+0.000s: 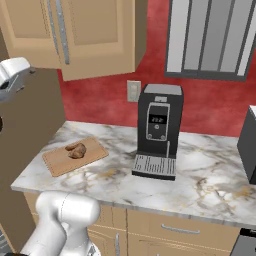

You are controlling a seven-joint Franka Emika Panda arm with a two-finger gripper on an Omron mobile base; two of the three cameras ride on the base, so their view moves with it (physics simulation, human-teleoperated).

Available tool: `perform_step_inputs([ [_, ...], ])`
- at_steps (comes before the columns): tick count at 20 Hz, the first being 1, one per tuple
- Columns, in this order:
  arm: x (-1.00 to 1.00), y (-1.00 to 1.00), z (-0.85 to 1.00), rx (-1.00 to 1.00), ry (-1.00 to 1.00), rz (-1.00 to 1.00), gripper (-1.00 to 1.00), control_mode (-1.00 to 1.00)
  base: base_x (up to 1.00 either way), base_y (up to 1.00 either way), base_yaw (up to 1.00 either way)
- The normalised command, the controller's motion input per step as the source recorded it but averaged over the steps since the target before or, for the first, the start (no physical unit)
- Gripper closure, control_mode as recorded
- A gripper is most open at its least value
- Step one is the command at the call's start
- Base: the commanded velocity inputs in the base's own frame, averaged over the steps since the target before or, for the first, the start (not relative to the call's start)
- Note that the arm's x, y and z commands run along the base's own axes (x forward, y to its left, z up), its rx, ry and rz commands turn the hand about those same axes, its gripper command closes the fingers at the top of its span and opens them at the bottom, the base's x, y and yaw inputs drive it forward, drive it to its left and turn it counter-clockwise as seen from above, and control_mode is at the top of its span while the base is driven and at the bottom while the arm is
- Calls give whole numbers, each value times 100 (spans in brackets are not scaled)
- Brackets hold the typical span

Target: Open the cabinet, retrieve the rolling pin, and place it next to the meat on the cutting board to prepare for tenderizing.

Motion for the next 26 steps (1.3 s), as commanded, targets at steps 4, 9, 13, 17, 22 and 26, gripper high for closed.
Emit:
perform_step_inputs([
  [4, 27, 0, -10, -14, 4, 6, -100, -100, 0, 0, 0],
  [9, 37, 0, -14, -14, 8, 8, -100, -100, 0, 0, 0],
  [13, 40, 10, -10, -13, 11, 3, -100, -100, 0, 0, 0],
  [17, 41, 11, -8, -10, 9, 0, -100, -100, 0, 0, 0],
  [22, 38, 8, -5, -10, 6, 0, -100, -100, 0, 0, 0],
  [26, 31, 0, 0, -8, 3, 0, -100, -100, 0, 0, 0],
])
